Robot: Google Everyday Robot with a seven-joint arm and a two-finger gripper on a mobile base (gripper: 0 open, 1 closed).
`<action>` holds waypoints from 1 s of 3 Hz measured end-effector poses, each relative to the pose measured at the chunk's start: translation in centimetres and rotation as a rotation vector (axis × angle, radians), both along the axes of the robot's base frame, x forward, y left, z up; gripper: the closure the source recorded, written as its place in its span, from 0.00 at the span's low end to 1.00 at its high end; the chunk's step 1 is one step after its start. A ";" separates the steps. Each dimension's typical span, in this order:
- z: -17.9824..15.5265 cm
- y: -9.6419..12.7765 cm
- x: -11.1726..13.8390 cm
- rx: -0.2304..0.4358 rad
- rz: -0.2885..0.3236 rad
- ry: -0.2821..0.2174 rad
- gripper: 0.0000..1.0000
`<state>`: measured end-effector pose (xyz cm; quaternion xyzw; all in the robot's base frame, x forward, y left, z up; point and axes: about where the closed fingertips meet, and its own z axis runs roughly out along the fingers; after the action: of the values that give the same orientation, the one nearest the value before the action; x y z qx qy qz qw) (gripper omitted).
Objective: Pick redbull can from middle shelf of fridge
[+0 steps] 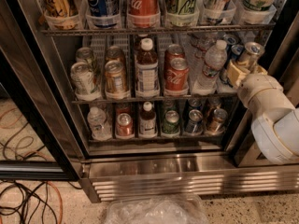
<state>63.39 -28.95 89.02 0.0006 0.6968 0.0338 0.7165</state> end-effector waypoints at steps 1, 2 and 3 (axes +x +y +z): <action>0.5 1.2 -1.4 -0.029 0.058 -0.020 1.00; 0.5 2.3 -4.6 -0.090 0.138 -0.042 1.00; 0.6 3.8 -7.8 -0.125 0.230 -0.053 1.00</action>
Offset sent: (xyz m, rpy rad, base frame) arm -0.0918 0.0328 0.0026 -0.1665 -0.0714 0.2348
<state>55.62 -25.19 89.65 -0.1246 0.6738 0.0724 0.7247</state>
